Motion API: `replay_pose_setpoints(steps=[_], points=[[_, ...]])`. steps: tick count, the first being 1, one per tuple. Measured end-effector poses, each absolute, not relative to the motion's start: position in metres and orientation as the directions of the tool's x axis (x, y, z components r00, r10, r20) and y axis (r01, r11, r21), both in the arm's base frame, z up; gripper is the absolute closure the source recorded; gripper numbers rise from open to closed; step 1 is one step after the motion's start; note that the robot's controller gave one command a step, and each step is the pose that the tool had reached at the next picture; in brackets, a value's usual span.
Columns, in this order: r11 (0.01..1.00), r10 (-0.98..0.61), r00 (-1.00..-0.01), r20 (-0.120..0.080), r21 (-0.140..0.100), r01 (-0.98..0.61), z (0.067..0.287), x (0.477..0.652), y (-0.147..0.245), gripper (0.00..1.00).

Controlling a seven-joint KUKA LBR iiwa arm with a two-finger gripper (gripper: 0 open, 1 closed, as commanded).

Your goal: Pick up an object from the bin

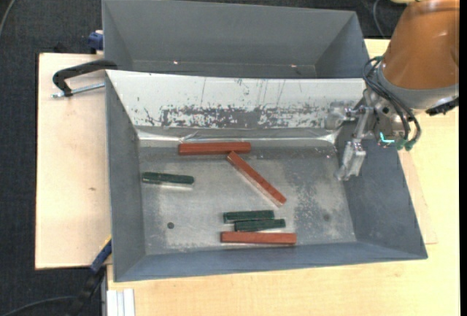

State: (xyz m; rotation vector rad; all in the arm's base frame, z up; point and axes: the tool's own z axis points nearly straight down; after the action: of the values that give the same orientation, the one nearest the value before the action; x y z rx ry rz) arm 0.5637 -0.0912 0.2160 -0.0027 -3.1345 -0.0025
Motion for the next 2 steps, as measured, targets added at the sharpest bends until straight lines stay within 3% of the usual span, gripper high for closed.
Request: replay_pose_setpoints(steps=[1,2], points=[[0.994,-0.106,-0.994,0.006,0.003,-0.106,0.066,0.596,-0.075,0.0],[0.983,-0.182,-0.983,-0.01,-0.004,-0.182,0.103,0.604,-0.118,0.0]])
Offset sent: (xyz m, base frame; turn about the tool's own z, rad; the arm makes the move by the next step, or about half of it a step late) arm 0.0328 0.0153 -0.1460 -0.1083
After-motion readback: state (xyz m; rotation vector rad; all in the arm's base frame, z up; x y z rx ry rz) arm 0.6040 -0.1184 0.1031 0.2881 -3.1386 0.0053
